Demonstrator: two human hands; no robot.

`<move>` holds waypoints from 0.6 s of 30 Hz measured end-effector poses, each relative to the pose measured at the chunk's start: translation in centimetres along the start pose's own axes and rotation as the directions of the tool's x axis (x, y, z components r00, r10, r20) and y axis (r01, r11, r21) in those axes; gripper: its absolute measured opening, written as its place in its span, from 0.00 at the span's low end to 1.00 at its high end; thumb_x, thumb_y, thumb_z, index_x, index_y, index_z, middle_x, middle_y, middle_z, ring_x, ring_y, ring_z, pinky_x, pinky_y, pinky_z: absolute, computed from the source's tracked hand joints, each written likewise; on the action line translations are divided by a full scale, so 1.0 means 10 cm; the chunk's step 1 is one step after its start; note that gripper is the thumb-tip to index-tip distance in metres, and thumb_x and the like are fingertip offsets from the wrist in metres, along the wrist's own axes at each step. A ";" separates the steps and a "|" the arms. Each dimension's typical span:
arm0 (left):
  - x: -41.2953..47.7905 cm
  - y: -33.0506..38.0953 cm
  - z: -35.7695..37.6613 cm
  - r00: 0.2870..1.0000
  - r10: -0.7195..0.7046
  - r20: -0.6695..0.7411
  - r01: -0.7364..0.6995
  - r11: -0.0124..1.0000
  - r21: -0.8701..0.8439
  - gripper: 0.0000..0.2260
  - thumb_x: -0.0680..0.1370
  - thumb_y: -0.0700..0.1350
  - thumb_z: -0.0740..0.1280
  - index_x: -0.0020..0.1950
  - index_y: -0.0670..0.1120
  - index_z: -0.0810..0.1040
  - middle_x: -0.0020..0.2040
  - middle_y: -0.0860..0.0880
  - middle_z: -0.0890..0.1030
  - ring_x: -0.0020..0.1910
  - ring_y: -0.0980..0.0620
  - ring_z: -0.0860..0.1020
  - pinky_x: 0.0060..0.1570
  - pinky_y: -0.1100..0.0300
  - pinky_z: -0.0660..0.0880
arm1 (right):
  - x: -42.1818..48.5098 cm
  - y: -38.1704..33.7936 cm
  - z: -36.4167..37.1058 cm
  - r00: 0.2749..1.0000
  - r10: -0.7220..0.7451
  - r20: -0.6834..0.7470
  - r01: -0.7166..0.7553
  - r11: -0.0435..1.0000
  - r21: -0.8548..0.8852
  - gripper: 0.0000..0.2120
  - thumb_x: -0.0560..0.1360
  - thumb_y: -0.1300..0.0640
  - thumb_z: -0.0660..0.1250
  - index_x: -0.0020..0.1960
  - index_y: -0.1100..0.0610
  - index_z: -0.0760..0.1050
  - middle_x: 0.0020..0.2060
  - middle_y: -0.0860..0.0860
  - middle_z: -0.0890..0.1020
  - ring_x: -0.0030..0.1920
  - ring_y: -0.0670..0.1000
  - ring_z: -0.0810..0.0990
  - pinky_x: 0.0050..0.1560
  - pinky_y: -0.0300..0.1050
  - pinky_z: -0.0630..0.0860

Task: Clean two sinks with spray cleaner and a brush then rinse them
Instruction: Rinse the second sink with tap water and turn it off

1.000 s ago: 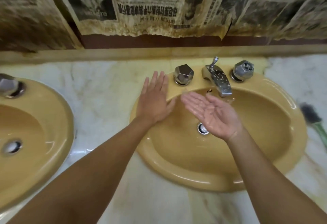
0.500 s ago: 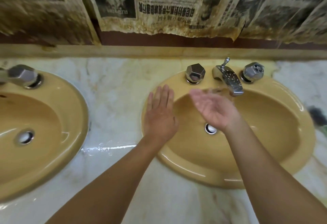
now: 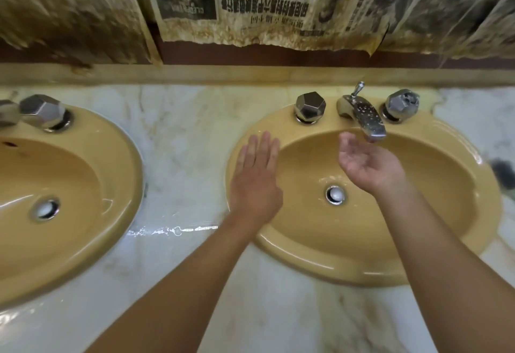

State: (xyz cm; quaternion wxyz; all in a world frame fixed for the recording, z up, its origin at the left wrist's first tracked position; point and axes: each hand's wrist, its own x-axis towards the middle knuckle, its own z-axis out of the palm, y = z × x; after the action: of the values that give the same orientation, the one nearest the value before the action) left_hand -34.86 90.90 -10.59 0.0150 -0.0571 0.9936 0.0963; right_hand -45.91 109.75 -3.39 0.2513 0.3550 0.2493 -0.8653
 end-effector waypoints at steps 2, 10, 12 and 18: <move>-0.28 0.09 0.02 0.997 -0.068 -0.043 0.065 0.996 -0.066 0.42 0.73 0.51 0.62 0.83 0.44 0.49 0.83 0.43 0.45 0.82 0.43 0.43 0.80 0.47 0.45 | -0.10 0.22 0.05 0.972 0.187 0.145 -0.121 0.920 -0.374 0.16 0.80 0.62 0.58 0.62 0.70 0.76 0.52 0.63 0.84 0.52 0.58 0.85 0.53 0.46 0.83; -0.28 -0.56 -0.04 0.865 0.454 -0.215 -0.495 0.843 -0.211 0.11 0.77 0.48 0.63 0.42 0.51 0.85 0.58 0.56 0.84 0.80 0.49 0.59 0.77 0.46 0.60 | -0.07 0.00 -0.14 0.996 0.062 -0.070 -0.083 0.933 -0.350 0.19 0.86 0.59 0.50 0.67 0.70 0.71 0.53 0.65 0.83 0.51 0.60 0.85 0.48 0.52 0.84; -0.32 -0.53 -0.07 0.858 0.434 -0.273 -0.496 0.838 -0.226 0.10 0.77 0.44 0.64 0.38 0.48 0.84 0.46 0.56 0.84 0.78 0.49 0.64 0.77 0.46 0.60 | -0.06 -0.19 -0.19 0.996 -0.040 -0.077 0.035 0.997 -0.071 0.18 0.86 0.57 0.51 0.65 0.67 0.72 0.51 0.62 0.84 0.49 0.58 0.86 0.45 0.49 0.84; -0.89 0.10 0.17 0.919 0.308 -0.247 -0.369 0.892 -0.261 0.16 0.81 0.49 0.59 0.33 0.53 0.63 0.31 0.56 0.68 0.36 0.59 0.71 0.65 0.54 0.69 | -0.11 -0.15 -0.13 0.998 -0.029 0.055 0.037 0.987 -0.157 0.14 0.83 0.61 0.57 0.65 0.66 0.74 0.47 0.60 0.84 0.47 0.54 0.86 0.46 0.44 0.83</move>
State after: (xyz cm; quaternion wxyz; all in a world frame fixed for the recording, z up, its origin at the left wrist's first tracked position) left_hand -26.08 93.22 -11.66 -0.1106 0.1067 0.9580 0.2419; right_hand -45.51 111.93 -2.97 0.2707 0.3069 0.3163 -0.8559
